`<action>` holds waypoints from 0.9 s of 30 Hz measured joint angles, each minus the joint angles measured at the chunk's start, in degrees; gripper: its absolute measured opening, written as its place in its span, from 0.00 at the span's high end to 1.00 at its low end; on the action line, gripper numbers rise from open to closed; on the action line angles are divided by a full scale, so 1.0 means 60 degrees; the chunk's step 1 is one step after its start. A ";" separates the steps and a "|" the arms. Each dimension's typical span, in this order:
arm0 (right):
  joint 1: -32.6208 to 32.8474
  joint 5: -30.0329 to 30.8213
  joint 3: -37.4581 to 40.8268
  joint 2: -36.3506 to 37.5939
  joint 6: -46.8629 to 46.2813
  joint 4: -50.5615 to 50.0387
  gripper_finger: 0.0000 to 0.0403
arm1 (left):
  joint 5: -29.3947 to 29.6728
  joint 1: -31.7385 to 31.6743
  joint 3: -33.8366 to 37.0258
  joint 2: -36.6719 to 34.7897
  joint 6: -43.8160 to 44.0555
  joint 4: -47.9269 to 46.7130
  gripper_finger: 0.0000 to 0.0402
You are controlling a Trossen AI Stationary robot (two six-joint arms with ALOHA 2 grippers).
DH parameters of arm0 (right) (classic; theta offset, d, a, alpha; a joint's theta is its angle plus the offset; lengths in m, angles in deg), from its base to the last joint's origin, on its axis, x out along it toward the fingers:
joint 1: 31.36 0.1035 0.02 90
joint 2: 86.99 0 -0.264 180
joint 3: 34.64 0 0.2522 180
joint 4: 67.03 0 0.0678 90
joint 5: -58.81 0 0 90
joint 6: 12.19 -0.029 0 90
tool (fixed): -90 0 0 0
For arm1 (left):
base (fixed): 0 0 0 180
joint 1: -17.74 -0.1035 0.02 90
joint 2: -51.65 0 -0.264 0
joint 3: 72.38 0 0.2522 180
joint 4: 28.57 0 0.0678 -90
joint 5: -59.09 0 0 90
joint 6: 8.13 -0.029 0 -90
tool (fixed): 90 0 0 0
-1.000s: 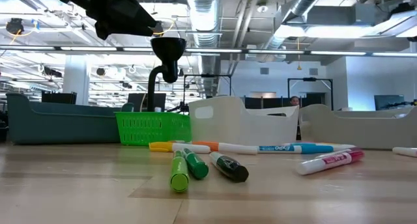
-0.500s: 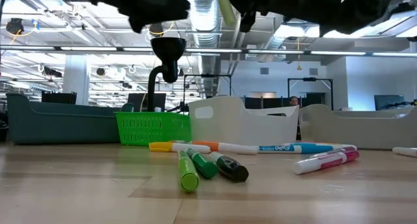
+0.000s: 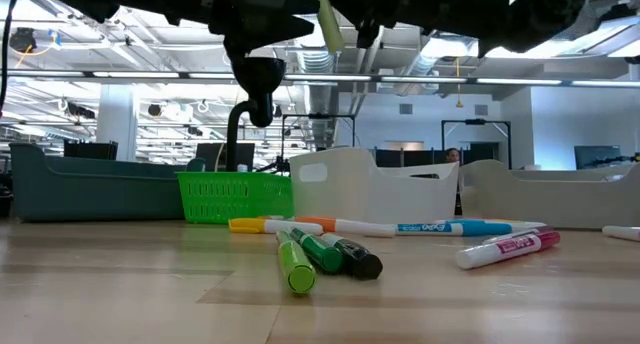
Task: Pick & Place Markers
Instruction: Put the green highlighter pen into the blue bin
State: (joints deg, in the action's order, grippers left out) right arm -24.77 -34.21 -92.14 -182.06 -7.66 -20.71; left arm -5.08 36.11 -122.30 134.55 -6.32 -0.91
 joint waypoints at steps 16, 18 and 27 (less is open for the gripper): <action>0.0022 -0.0008 -0.0510 0.0004 0.0004 -0.0656 0.83 | -0.0002 0.0000 0.0000 0.0011 -0.0012 0.0543 0.58; 0.0004 -0.0008 -0.0510 0.0004 0.0004 -0.0653 0.83 | -0.0002 0.0000 0.0000 0.0018 -0.0013 0.0621 0.62; -0.0004 0.0003 -0.0660 0.0004 0.0091 -0.0653 0.83 | -0.1112 -0.0566 -0.0018 0.0022 -0.0004 0.1339 0.75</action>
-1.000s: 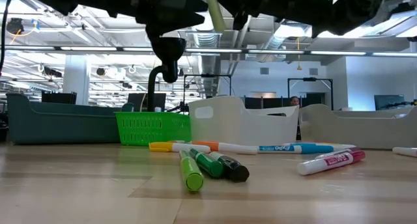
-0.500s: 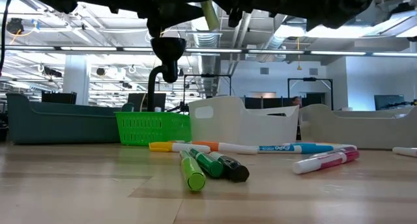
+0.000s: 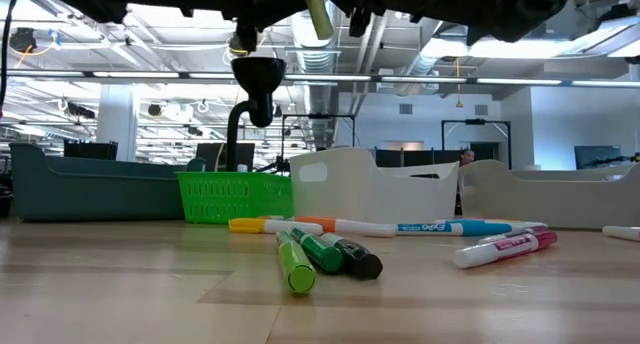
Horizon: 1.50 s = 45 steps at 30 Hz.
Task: Pick & Place Markers
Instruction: Put the green highlighter pen into the blue bin
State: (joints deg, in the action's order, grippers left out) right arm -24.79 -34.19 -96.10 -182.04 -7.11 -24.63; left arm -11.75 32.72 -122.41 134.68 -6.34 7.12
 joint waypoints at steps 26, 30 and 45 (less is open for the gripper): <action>-0.0022 -0.0031 -0.0153 0.1682 0.0018 -0.2897 0.53 | 0.2819 0.0197 0.0011 -0.1077 0.1318 -0.3705 0.81; 0.0130 -0.0011 -0.0147 0.2564 0.0004 -0.4613 0.46 | 0.3821 0.0032 0.0011 -0.3068 0.2508 -0.7539 0.81; 0.0597 -0.0004 -0.0132 0.3289 -0.0022 -0.5819 0.43 | 0.1248 -0.1647 0.0223 -0.5662 0.7246 -1.6795 0.81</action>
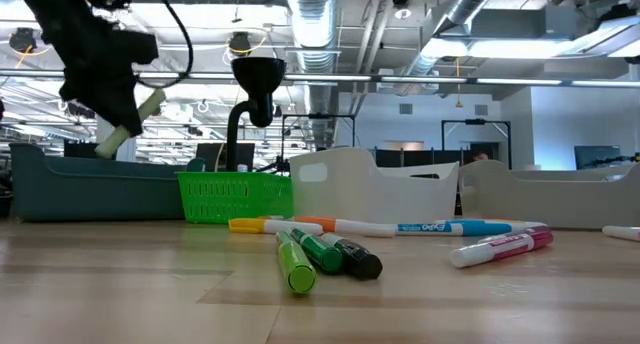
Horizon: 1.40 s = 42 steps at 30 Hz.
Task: Pick & Place Markers
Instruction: Put the green highlighter pen into the blue bin, then put the orange and white highlighter pen into the green bin
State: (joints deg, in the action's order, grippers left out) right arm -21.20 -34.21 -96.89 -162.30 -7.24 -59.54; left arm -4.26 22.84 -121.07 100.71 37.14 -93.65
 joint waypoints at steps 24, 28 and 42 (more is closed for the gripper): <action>0.0099 0.0004 0.0004 -0.0011 -0.0404 -0.0495 0.43 | -0.0461 -0.0053 -0.0178 0.1752 -0.0963 0.0546 0.56; 0.0278 0.0007 0.0004 -0.0011 -0.0517 -0.1013 0.43 | -0.0405 0.0003 -0.1106 0.1188 -0.1415 0.1066 0.58; 0.0666 0.0007 -0.0031 -0.2024 -0.1556 -0.1476 0.43 | -0.0840 0.3179 0.0144 0.2475 -0.5505 0.9978 0.65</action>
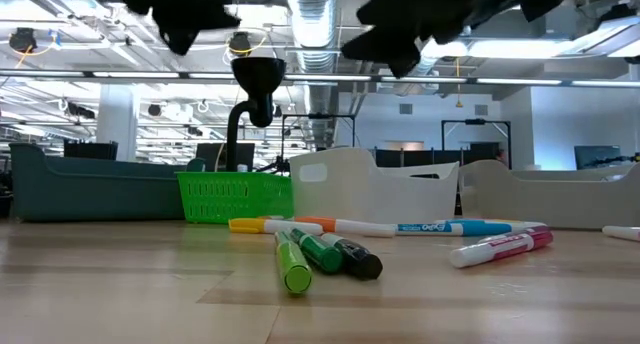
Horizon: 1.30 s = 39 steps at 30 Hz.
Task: Pick & Place Markers
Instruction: Put the orange and white highlighter pen into the green bin
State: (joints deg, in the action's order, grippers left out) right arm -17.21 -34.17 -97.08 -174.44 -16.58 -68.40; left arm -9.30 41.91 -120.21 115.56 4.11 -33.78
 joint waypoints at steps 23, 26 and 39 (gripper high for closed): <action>0.0285 0.1007 -0.0965 -0.2676 -0.1297 -0.2281 0.48 | 0.0607 -0.0204 -0.0040 0.4695 0.0075 0.2532 0.60; 0.0289 0.1025 -0.1150 -0.3043 -0.1518 -0.2468 0.49 | 0.0603 -0.0207 -0.0088 0.4920 0.0111 0.2591 0.61; 0.0135 0.2067 -0.1910 -0.3936 -0.1448 -0.3057 0.54 | 0.0571 -0.0206 -0.0076 0.5173 0.0359 0.2713 0.61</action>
State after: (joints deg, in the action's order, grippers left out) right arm -16.40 -21.77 -108.54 -198.06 -25.27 -86.74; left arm -5.87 40.67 -120.66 146.60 6.26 -17.50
